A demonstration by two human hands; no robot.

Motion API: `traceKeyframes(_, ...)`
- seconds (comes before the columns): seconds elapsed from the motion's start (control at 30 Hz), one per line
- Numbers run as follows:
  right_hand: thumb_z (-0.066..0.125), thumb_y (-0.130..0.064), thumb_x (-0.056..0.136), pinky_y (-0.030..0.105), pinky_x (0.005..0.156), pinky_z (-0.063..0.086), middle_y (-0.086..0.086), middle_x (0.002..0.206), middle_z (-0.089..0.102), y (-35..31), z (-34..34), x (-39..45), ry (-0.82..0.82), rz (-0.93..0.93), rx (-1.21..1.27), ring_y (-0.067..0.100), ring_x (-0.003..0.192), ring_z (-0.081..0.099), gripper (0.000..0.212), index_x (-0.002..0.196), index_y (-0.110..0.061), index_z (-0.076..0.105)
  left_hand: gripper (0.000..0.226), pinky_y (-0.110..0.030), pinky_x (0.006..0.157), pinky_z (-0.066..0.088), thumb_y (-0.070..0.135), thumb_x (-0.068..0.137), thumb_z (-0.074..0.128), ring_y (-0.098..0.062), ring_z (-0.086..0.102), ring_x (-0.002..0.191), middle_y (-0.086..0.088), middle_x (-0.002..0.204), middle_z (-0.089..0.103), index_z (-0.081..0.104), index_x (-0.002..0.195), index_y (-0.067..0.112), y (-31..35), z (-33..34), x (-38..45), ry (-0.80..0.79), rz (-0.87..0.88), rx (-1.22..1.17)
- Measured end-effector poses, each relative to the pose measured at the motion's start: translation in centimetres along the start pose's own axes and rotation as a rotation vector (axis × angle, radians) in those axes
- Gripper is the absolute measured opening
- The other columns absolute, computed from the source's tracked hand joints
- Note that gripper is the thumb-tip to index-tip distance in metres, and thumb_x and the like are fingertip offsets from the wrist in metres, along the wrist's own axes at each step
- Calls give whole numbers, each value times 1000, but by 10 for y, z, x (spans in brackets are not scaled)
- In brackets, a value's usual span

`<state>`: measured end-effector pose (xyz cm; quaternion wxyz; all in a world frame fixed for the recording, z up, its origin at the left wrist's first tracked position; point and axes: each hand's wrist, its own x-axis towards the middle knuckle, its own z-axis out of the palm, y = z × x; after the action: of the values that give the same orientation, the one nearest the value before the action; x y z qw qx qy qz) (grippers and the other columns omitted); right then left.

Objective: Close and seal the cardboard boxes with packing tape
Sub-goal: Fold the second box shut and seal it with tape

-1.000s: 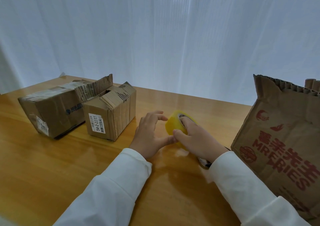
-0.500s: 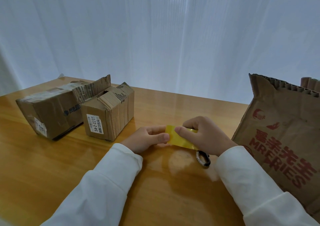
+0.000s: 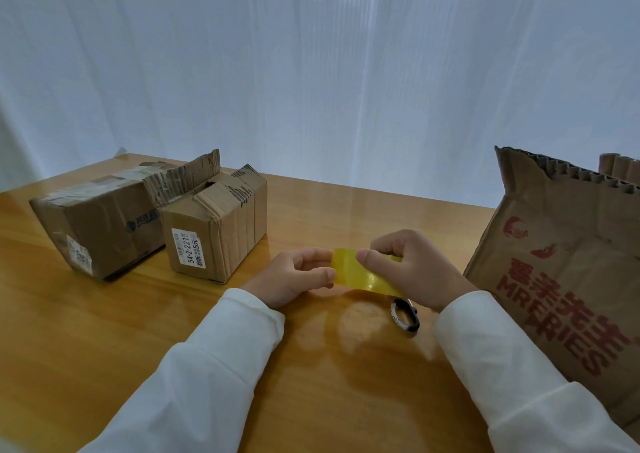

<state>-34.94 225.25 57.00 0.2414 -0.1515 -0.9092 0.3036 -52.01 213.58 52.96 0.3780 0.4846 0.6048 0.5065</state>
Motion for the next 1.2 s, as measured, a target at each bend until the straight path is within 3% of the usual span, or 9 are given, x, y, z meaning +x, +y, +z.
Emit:
traceKeyframes(0.13, 50, -59, 73, 29, 53, 23, -5, 53, 23, 1, 1, 1, 5, 12, 89, 11, 48, 27, 51, 50, -16, 32, 44, -15, 68, 48, 37, 62, 65, -8, 64, 77, 2, 86, 70, 65, 102, 19, -6, 2, 3, 114, 63, 33)
traceKeyframes(0.37, 59, -59, 57, 22, 46, 38, 8, 57, 43, 5, 2, 3, 153, 213, 592, 20, 50, 43, 46, 61, -15, 46, 75, -39, 98, 48, 63, 57, 69, -20, 59, 114, 0, 122, 64, 57, 123, 29, -2, 7, 3, -24, -16, -194)
traceKeyframes(0.47, 65, -49, 76, 20, 52, 46, 6, 57, 54, 9, 7, 5, 195, 288, 647, 22, 54, 51, 39, 63, -13, 55, 74, -21, 79, 54, 79, 49, 65, -8, 66, 85, 5, 86, 72, 67, 93, 20, 8, 14, -2, 61, 104, -107)
traceKeyframes(0.53, 51, -37, 95, 19, 63, 47, 8, 70, 60, 12, 9, 7, 162, 281, 488, 22, 68, 56, 35, 72, -13, 61, 68, -12, 61, 48, 83, 50, 58, 0, 60, 62, 13, 64, 65, 62, 78, 22, 12, 17, -4, 232, 223, -40)
traceKeyframes(0.63, 56, -52, 88, 23, 84, 48, -5, 105, 64, 9, 10, 10, 52, 290, 308, 7, 96, 60, 35, 112, -28, 61, 39, -9, 52, 36, 64, 74, 47, 1, 47, 53, 19, 55, 53, 53, 71, 25, 11, 17, -3, 469, 385, 164)
traceKeyframes(0.7, 62, -62, 76, 24, 83, 49, -13, 113, 58, 3, 11, 10, -40, 297, 261, 2, 100, 59, 60, 129, -36, 49, 33, -11, 49, 33, 53, 86, 37, -2, 45, 53, 14, 54, 49, 49, 69, 27, 6, 14, -2, 582, 493, 310)
traceKeyframes(0.77, 65, -58, 78, 21, 77, 47, -18, 110, 53, -4, 14, 10, -122, 284, 211, 3, 98, 59, 63, 134, -43, 40, 38, -11, 48, 31, 47, 89, 27, -5, 46, 54, 11, 53, 45, 53, 70, 26, 0, 10, -2, 657, 555, 374)
traceKeyframes(0.93, 64, -49, 74, 22, 76, 46, -17, 99, 55, -9, 12, 9, -242, 261, 144, 4, 87, 58, 30, 102, -50, 52, 43, -10, 47, 29, 39, 91, 27, -8, 50, 55, 13, 54, 49, 58, 68, 22, -3, 11, -2, 660, 614, 451)
traceKeyframes(1.2, 57, -33, 66, 17, 64, 45, -10, 86, 55, 2, 7, 6, -235, 221, 252, 5, 64, 53, 29, 92, -44, 63, 37, -9, 50, 33, 40, 89, 27, -6, 52, 58, 12, 56, 53, 54, 64, 34, -2, 11, -2, 638, 618, 382)
